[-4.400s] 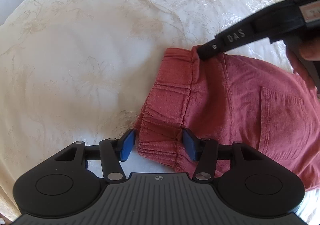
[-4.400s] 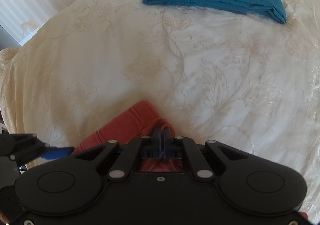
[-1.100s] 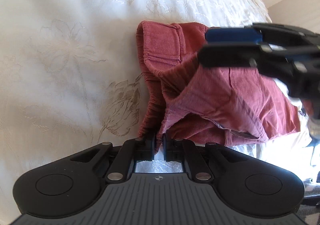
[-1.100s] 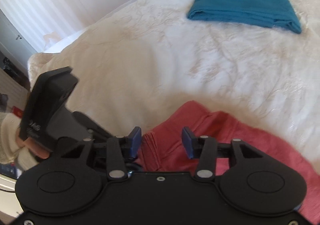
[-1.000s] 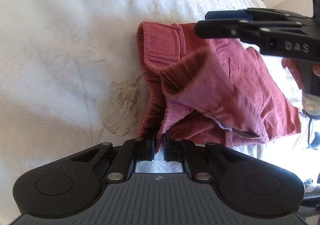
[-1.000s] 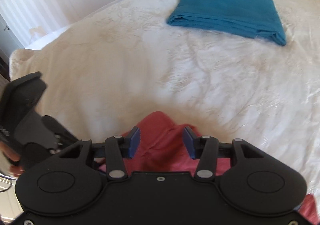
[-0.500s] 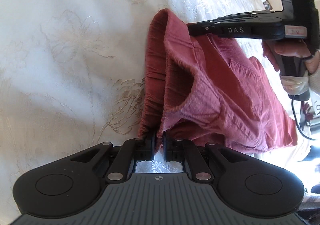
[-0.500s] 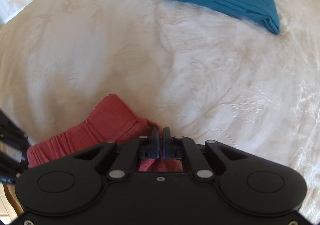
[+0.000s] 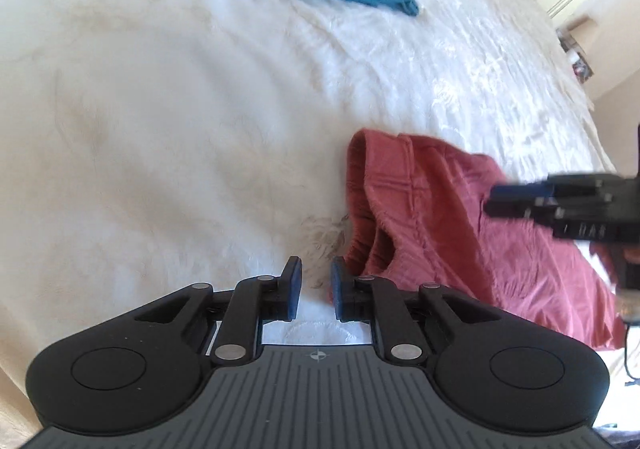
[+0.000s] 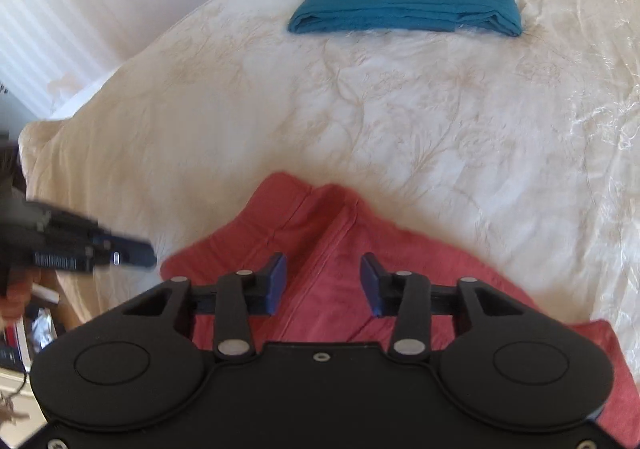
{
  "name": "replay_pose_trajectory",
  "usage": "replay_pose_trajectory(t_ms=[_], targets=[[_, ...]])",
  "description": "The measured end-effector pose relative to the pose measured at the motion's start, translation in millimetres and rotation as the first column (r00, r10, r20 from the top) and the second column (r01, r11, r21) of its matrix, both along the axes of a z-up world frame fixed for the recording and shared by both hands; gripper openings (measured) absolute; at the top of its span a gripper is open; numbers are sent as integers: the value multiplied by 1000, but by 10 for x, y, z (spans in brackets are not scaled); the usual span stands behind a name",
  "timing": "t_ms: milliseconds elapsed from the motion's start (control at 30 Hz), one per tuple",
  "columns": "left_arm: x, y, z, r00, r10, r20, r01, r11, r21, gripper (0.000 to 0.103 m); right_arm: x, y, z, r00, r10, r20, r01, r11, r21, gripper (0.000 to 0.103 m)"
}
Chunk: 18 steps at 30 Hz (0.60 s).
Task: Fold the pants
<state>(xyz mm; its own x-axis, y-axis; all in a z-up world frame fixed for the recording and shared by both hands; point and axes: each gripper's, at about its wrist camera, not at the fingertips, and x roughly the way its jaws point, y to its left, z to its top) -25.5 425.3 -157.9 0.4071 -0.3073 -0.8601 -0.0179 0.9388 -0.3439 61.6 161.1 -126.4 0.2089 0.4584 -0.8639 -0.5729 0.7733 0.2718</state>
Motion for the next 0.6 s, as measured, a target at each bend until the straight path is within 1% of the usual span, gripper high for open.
replay_pose_trajectory(t_ms=[67, 133, 167, 200, 267, 333, 400, 433, 500, 600], targets=[[71, -119, 120, 999, -1, 50, 2, 1000, -11, 16, -158, 50, -114, 999, 9, -36, -9, 1000, -15, 39], [154, -281, 152, 997, -19, 76, 23, 998, -57, 20, -278, 133, -295, 998, 4, -60, -5, 1000, -25, 38], [205, -410, 117, 996, -41, 78, 47, 996, -77, 21, -354, 195, -379, 998, 6, -59, -8, 999, -34, 39], [244, -566, 54, 995, -60, 77, 67, 995, -79, 21, -397, 258, -448, 999, 11, -51, -14, 999, -49, 39], [301, -719, -76, 996, -65, 55, 69, 995, -68, 21, -426, 360, -544, 999, 20, -34, -22, 998, -66, 42], [323, -746, -290, 1000, -28, -5, 28, 999, -37, 21, -407, 351, -509, 999, 13, -38, -14, 999, -45, 43], [319, -687, -435, 1000, 2, -31, -2, 1000, -9, 21, -371, 217, -402, 999, -2, -32, 2, 1000, -14, 42], [298, -625, -488, 999, 4, -52, -4, 1000, 5, 21, -363, 128, -351, 1000, -16, -23, 15, 1000, -19, 42], [283, -581, -525, 998, 4, -55, -4, 1000, 3, 21, -343, -79, -256, 999, -50, -1, 50, 998, -24, 42], [288, -583, -498, 998, -7, -57, 7, 1000, 7, 21, -230, -477, -147, 986, -161, 50, 164, 986, -44, 42]])
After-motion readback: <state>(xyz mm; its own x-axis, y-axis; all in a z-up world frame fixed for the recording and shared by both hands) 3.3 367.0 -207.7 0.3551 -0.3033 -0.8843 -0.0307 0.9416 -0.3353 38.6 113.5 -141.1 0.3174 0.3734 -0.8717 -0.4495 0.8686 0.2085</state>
